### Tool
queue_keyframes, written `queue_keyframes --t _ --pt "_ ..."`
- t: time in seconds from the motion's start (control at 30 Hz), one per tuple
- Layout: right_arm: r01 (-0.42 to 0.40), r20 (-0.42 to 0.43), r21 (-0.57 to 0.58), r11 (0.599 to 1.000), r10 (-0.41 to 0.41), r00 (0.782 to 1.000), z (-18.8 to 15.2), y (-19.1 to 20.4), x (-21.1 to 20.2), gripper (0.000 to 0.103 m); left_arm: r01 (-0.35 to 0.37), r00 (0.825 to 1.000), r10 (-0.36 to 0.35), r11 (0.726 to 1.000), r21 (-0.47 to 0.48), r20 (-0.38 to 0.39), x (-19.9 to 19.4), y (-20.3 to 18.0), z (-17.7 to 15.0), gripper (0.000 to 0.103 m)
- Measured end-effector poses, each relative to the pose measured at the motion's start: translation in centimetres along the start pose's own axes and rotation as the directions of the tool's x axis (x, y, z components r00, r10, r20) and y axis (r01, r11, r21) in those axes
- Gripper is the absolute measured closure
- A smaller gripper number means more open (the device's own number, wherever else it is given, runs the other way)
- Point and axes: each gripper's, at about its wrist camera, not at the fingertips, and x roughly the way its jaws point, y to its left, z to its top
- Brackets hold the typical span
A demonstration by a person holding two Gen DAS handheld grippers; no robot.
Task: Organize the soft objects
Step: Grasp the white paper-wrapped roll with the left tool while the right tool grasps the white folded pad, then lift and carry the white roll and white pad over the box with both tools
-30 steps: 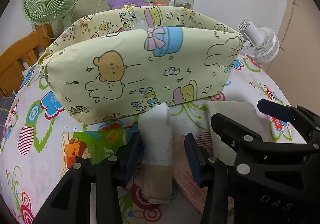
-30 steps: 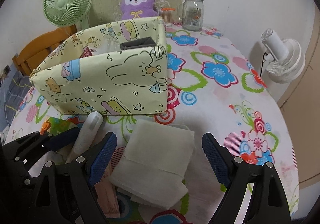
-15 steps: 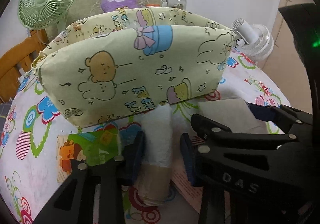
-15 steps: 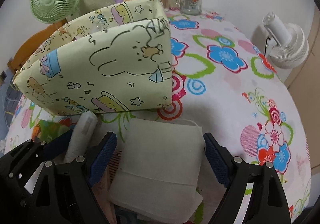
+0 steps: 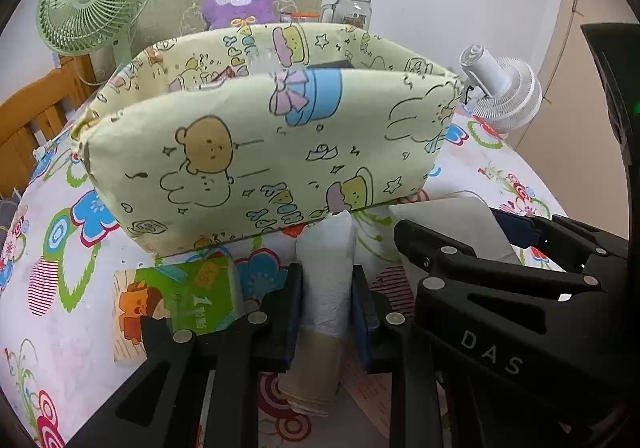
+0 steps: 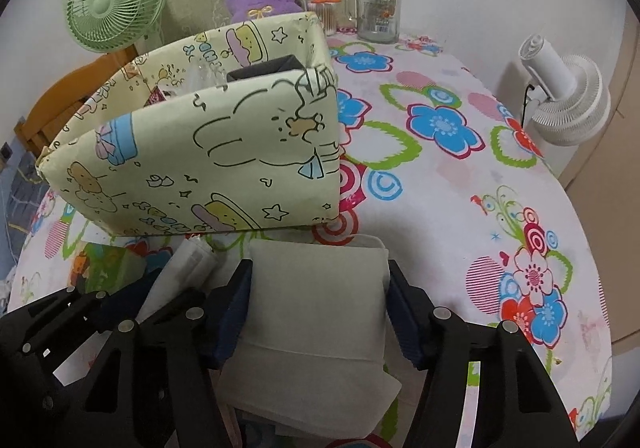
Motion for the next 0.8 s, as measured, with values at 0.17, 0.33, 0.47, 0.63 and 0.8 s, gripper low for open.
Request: queue_keyframes --t 0.17,0.33,0.47,0.63,0.8 --pt "-0.004 0.017 0.003 1.000 0.004 1.000 0.1 0.0 -0.9 0.038 0.001 1.000 -0.001 1.000 0.006 0.011 -0.8 -0.4 0.3 0.081" --pt "-0.007 0.031 0.003 1.000 0.007 0.999 0.2 -0.1 -1.9 0.037 0.004 1.000 -0.004 1.000 0.004 0.027 -1.8 -0.7 0.7 0.081" --pt "-0.004 0.051 -0.003 1.000 0.004 0.999 0.6 -0.1 -3.0 0.037 0.010 0.999 -0.010 1.000 -0.001 0.040 -2.7 -0.6 1.0 0.081" --pt "-0.010 0.078 -0.010 1.000 0.011 0.997 1.1 0.2 -4.5 0.037 0.003 0.998 -0.003 1.000 0.002 0.061 -4.1 -0.8 1.3 0.081" --pt "-0.019 0.097 -0.017 1.000 0.020 0.995 1.3 0.7 -5.8 0.037 0.001 0.997 -0.001 1.000 0.001 0.072 -5.3 -0.8 1.4 0.081"
